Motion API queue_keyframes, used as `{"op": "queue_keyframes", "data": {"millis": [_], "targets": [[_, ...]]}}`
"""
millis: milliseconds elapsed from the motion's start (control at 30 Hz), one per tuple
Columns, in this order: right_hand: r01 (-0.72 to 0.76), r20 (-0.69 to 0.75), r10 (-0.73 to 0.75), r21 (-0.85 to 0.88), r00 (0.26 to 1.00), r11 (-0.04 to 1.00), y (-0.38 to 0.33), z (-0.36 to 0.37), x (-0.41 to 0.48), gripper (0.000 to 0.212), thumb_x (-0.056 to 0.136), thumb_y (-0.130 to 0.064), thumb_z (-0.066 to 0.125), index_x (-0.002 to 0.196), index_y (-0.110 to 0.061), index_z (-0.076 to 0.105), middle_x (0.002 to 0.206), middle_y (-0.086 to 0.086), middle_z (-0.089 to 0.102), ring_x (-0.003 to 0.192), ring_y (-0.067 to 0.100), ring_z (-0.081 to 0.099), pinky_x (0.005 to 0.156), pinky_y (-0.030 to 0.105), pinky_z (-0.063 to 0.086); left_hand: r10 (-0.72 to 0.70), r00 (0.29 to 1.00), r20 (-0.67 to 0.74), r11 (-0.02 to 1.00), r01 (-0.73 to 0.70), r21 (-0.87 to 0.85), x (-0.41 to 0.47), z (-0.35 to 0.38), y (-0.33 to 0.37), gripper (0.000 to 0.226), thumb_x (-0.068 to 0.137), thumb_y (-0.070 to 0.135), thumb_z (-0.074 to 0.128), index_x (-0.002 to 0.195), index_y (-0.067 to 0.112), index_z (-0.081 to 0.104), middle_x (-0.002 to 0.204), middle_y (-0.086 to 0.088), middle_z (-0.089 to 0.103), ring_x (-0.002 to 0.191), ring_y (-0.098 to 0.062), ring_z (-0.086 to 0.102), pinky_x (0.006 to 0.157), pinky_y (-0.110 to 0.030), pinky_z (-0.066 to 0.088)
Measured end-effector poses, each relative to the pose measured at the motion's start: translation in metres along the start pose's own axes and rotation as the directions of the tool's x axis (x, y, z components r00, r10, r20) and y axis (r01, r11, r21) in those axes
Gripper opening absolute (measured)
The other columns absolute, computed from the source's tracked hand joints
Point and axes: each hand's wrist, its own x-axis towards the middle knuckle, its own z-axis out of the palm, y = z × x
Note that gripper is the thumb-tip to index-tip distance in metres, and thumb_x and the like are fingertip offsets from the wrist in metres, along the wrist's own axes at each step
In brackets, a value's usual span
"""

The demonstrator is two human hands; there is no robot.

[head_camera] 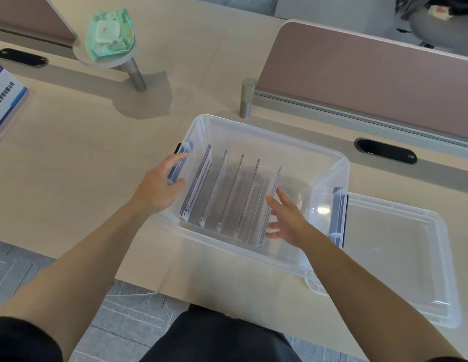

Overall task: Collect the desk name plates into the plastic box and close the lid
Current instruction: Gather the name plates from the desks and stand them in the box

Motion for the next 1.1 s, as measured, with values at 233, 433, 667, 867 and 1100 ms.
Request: {"op": "queue_keyframes", "data": {"millis": [233,433,667,867,1100], "targets": [[0.039,0.004,-0.039,-0.027,0.999,0.999,-0.0018,0.0037,0.0017,0.066,0.095,-0.049,0.055,0.150,-0.051,0.020,0.159,0.011,0.030,0.131,0.050,0.045,0.068,0.043,0.058,0.008,1.000,-0.003,1.000,-0.008,0.030,0.0002,0.0003,0.0015,0.060,0.090,0.019,0.061,0.138,0.048,0.040,0.146,0.007,0.048,0.060,-0.005,0.055,0.088,-0.031,0.045],[0.044,0.008,-0.043,-0.043,0.999,0.998,-0.0025,0.0072,0.0028,0.066,0.095,-0.049,0.052,0.151,-0.051,0.017,0.161,0.009,0.028,0.132,0.050,0.043,0.071,0.043,0.057,0.000,1.000,0.004,1.000,0.000,0.026,-0.0012,0.0006,0.0027,0.060,0.090,0.018,0.061,0.138,0.047,0.040,0.146,0.008,0.048,0.078,-0.013,0.063,0.086,-0.028,0.042],[0.050,0.027,-0.049,-0.062,0.998,0.997,-0.0022,0.0077,0.0037,0.066,0.095,-0.051,0.051,0.151,-0.052,0.016,0.161,0.008,0.027,0.132,0.049,0.045,0.066,0.039,0.058,-0.014,1.000,0.013,0.999,0.014,0.039,-0.0008,0.0004,0.0011,0.061,0.090,0.019,0.061,0.136,0.052,0.038,0.146,0.009,0.048,0.066,-0.017,0.058,0.085,-0.029,0.043],[0.050,0.032,-0.047,-0.074,0.998,0.996,-0.0013,0.0080,0.0047,0.065,0.095,-0.052,0.050,0.150,-0.054,0.014,0.162,0.006,0.025,0.132,0.048,0.045,0.065,0.037,0.058,-0.012,1.000,0.021,0.998,0.011,0.067,-0.0005,0.0004,0.0028,0.062,0.091,0.019,0.061,0.138,0.052,0.036,0.148,0.009,0.046,0.070,-0.022,0.061,0.081,-0.027,0.040],[0.047,0.024,-0.045,-0.069,0.999,0.997,0.0007,0.0059,0.0086,0.064,0.096,-0.050,0.050,0.150,-0.053,0.016,0.161,0.008,0.027,0.131,0.048,0.046,0.058,0.034,0.058,-0.007,1.000,0.029,0.996,0.005,0.086,-0.0009,0.0007,0.0015,0.062,0.092,0.020,0.060,0.138,0.051,0.034,0.149,0.009,0.044,0.079,-0.018,0.064,0.084,-0.029,0.040]]}}
